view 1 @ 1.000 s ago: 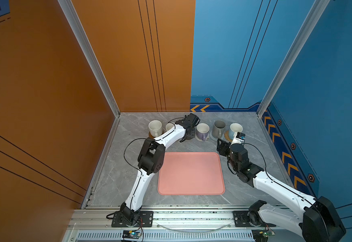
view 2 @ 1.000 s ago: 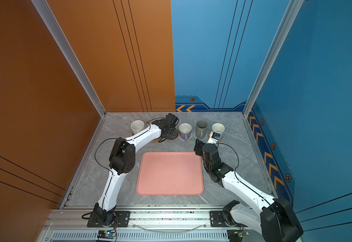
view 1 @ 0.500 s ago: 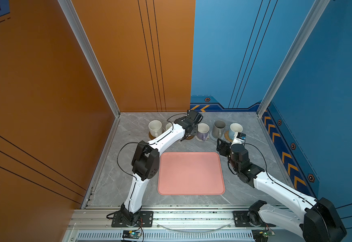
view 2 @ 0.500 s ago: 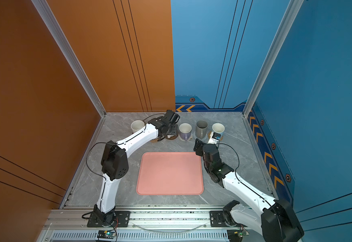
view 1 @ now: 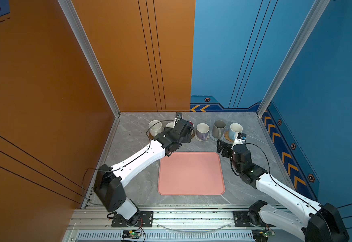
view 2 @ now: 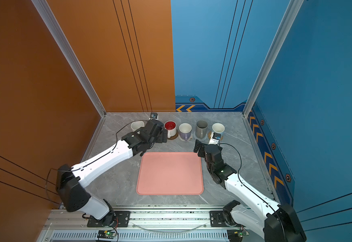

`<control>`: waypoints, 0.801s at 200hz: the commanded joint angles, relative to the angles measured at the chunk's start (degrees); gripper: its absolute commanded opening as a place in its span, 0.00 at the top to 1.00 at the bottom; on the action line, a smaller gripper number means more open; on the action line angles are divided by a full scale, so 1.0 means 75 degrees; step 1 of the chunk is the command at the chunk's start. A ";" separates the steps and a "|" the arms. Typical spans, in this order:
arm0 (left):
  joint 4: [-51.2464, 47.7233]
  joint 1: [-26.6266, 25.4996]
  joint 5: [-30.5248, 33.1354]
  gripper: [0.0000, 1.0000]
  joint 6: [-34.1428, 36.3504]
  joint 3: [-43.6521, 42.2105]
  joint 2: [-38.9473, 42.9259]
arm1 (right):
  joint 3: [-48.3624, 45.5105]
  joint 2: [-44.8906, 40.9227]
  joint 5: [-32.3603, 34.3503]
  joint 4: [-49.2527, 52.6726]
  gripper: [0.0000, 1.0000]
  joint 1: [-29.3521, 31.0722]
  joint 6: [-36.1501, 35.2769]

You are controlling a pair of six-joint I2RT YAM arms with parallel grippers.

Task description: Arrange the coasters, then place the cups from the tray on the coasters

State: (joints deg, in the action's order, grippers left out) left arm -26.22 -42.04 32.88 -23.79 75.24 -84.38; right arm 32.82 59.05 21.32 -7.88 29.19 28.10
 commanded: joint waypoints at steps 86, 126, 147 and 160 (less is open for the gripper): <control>0.5168 0.2088 0.2273 0.02 0.2201 -0.6216 0.4518 | -0.1246 0.0826 -0.0495 -0.2572 0.00 -0.2299 -0.3755; 0.7039 0.2681 0.1682 0.02 0.3487 -0.7060 0.3699 | -0.1329 0.2703 -0.1271 -0.4444 0.01 -0.3338 -0.3375; 0.7928 0.2995 0.1321 0.02 0.4004 -0.7281 0.3024 | -0.1322 0.3189 -0.1271 -0.4949 0.02 -0.3329 -0.3490; 0.8552 0.3212 0.0967 0.02 0.4147 -0.7447 0.2669 | -0.1287 0.3363 -0.1191 -0.5003 0.02 -0.3396 -0.3376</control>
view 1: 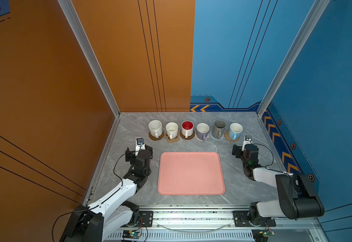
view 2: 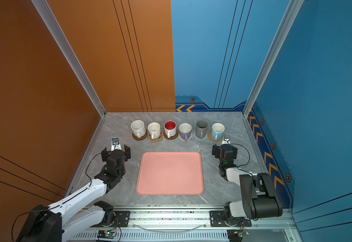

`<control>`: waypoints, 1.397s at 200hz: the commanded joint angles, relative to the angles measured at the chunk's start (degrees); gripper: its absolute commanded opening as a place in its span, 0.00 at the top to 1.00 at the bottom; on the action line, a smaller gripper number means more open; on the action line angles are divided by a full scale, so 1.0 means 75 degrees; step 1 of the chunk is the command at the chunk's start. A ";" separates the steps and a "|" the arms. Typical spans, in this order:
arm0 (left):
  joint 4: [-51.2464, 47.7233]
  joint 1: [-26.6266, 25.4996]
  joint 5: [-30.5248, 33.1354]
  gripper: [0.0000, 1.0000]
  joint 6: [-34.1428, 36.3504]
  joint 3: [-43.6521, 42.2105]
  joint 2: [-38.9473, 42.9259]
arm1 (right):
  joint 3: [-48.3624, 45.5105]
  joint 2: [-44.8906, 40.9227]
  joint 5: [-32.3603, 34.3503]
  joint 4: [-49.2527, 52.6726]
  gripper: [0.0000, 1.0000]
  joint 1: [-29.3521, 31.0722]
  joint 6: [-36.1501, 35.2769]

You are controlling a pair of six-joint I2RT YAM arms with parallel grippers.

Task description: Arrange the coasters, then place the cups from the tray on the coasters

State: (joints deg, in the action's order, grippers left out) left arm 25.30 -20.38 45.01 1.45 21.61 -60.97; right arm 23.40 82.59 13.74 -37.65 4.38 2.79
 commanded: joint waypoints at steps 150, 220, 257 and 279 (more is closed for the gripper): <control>0.6250 0.1535 -0.3235 0.02 0.0521 -0.1108 -0.4053 | -0.0539 0.0813 -0.2430 -0.2486 0.00 -0.0725 0.0019; 0.4117 0.2065 -0.3164 0.02 -0.0193 -0.0146 -0.3865 | -0.0307 0.0803 -0.1515 -0.1996 0.00 -0.0596 0.0185; 0.4115 0.2076 -0.3167 0.02 -0.0198 -0.0143 -0.3871 | -0.0295 0.0802 -0.1469 -0.1973 0.00 -0.0584 0.0187; 0.4115 0.2073 -0.3174 0.02 -0.0203 -0.0147 -0.3858 | -0.0295 0.0802 -0.1471 -0.1985 0.00 -0.0584 0.0182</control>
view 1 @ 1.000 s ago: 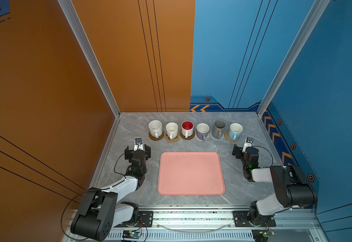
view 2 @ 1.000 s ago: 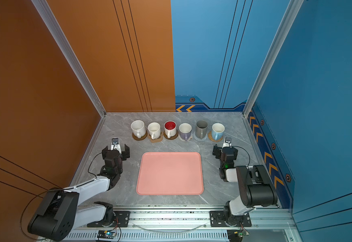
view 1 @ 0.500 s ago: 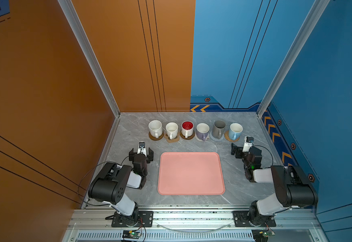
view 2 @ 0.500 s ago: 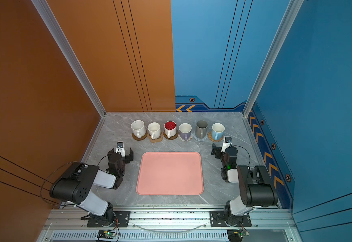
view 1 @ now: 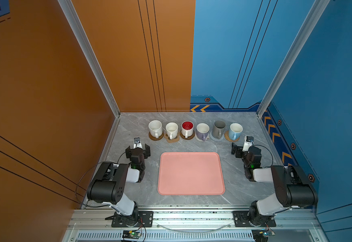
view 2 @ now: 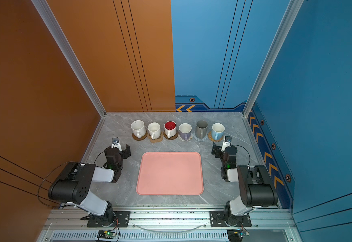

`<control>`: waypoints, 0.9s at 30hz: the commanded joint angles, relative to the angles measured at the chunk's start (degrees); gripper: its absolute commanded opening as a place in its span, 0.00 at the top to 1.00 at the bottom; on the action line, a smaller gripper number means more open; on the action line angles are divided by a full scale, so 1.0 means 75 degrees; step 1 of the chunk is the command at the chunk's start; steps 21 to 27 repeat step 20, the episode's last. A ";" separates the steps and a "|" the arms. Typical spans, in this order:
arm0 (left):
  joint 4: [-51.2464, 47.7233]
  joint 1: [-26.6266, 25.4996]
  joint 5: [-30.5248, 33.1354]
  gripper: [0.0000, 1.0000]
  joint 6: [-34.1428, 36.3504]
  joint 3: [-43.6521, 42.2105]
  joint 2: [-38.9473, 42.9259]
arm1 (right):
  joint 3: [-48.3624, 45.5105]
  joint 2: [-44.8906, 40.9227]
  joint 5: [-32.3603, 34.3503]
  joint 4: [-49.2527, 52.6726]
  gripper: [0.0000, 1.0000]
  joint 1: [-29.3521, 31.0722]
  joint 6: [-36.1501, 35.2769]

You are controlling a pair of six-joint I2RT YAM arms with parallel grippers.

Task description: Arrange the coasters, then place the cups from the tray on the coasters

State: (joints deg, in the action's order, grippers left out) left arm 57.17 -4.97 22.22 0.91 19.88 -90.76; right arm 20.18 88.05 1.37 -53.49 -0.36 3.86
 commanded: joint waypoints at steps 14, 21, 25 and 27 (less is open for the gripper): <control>-0.0134 0.0018 -0.0138 0.02 -0.0128 0.0087 0.0108 | 0.0165 0.0073 0.0341 0.0195 0.00 0.0129 0.0001; -0.0134 0.0019 -0.0129 0.02 -0.0128 0.0080 0.0106 | 0.0165 0.0073 0.0345 0.0195 0.00 0.0130 -0.0020; -0.0134 0.0019 -0.0129 0.02 -0.0128 0.0080 0.0106 | 0.0165 0.0073 0.0345 0.0195 0.00 0.0130 -0.0020; -0.0134 0.0019 -0.0129 0.02 -0.0128 0.0080 0.0106 | 0.0165 0.0073 0.0345 0.0195 0.00 0.0130 -0.0020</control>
